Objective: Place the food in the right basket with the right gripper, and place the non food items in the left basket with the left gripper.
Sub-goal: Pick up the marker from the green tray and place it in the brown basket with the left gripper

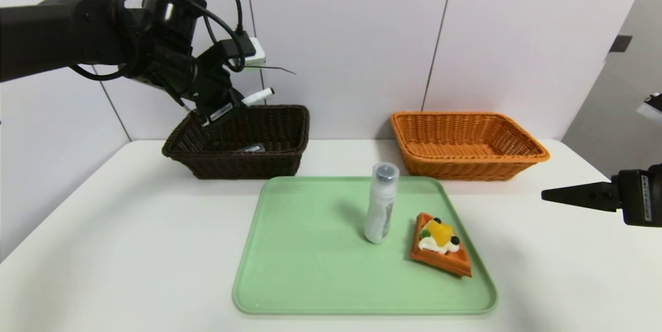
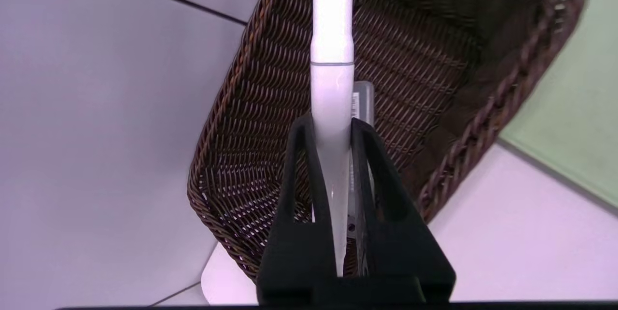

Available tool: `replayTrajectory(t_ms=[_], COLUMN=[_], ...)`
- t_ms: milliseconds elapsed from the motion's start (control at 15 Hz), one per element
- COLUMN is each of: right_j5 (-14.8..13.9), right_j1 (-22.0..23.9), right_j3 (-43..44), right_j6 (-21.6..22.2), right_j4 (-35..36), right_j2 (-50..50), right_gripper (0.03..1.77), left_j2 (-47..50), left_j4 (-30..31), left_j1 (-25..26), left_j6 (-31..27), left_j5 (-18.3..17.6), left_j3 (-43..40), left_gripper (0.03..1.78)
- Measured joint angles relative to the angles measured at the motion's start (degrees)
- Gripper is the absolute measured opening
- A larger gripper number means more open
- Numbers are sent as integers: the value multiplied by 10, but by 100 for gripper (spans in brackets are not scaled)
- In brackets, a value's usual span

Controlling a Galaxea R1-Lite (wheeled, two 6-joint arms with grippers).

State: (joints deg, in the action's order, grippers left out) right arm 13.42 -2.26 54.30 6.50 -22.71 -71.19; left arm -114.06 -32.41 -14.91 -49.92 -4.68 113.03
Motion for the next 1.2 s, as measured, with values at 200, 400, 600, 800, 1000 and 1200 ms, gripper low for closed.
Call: replayTrajectory(t_ms=[200, 400, 600, 800, 1000, 1200], right_j5=[-1, -1, -1, -1, -1, -2], right_j1=[0, 0, 0, -1, 0, 0], right_j3=[0, 1, 1, 0, 1, 2], right_j6=[1, 0, 0, 1, 1, 1], right_j4=[0, 0, 0, 0, 0, 0], right_j2=[0, 2, 5, 10, 17, 24], right_gripper=[170, 170, 170, 170, 170, 170], left_j2=[-36, -59, -70, -66, -40, -6], left_j4=[25, 24, 23, 23, 21, 13], left_j1=[7, 19, 24, 24, 12, -47], left_j6=[1, 2, 9, 28, 66, 181], left_j5=[21, 26, 26, 26, 24, 22], left_j3=[0, 0, 0, 0, 0, -6], left_gripper=[18, 39, 81, 109, 129, 142])
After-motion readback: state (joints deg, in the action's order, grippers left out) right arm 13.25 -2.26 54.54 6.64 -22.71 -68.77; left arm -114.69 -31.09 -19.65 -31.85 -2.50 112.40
